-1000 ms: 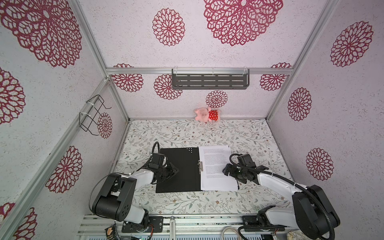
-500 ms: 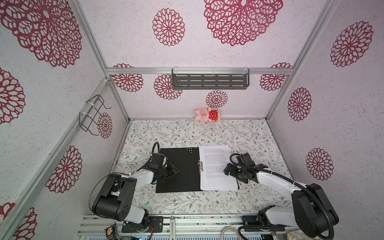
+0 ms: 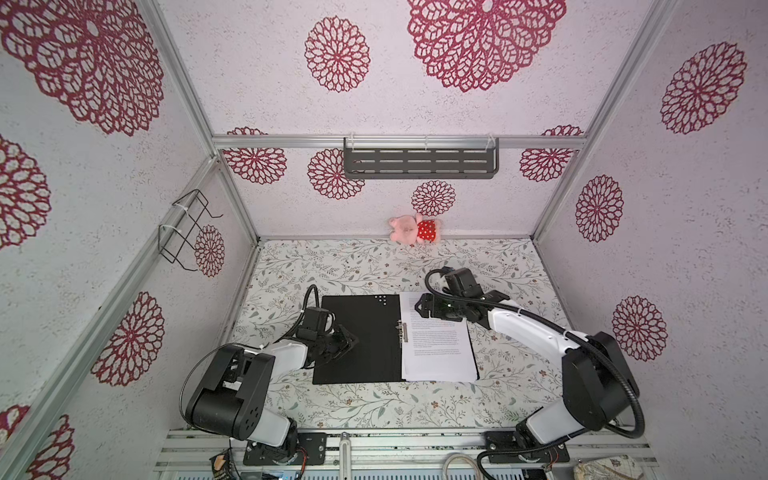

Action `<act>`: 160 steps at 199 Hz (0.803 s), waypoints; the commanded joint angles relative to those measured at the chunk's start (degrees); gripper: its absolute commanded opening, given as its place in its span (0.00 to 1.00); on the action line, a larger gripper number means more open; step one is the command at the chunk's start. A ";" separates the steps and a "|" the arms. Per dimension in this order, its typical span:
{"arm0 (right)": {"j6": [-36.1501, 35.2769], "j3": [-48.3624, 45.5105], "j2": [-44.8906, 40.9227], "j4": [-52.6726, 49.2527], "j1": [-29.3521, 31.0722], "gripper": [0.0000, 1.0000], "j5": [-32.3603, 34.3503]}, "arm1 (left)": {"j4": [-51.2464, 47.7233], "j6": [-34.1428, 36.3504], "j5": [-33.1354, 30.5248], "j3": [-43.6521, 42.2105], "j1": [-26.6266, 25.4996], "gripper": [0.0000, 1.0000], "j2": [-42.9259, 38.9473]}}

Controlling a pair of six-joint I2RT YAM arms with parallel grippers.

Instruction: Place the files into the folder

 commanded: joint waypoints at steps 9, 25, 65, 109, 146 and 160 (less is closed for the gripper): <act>-1.83 7.69 6.36 -4.67 3.46 0.78 -0.31 | -3.97 -1.50 -3.47 -3.53 -0.06 0.31 0.42; -1.94 10.67 10.19 -5.47 4.98 0.70 -0.70 | -3.66 -2.29 -3.82 -4.53 -0.06 0.31 -0.59; -2.10 16.36 16.29 -6.93 7.30 0.65 -0.60 | -7.56 -2.36 -2.64 -3.99 0.63 0.33 -8.46; -2.79 19.76 17.48 -9.76 8.49 0.66 1.44 | -28.83 0.25 -14.31 0.38 4.84 0.65 -26.09; -0.83 18.74 16.24 -11.55 9.87 0.63 2.90 | -39.38 0.66 -20.70 0.03 8.73 0.85 -31.77; 0.17 16.27 14.58 -10.28 9.96 0.64 3.16 | -40.68 0.54 -22.82 -0.44 8.94 0.99 -32.99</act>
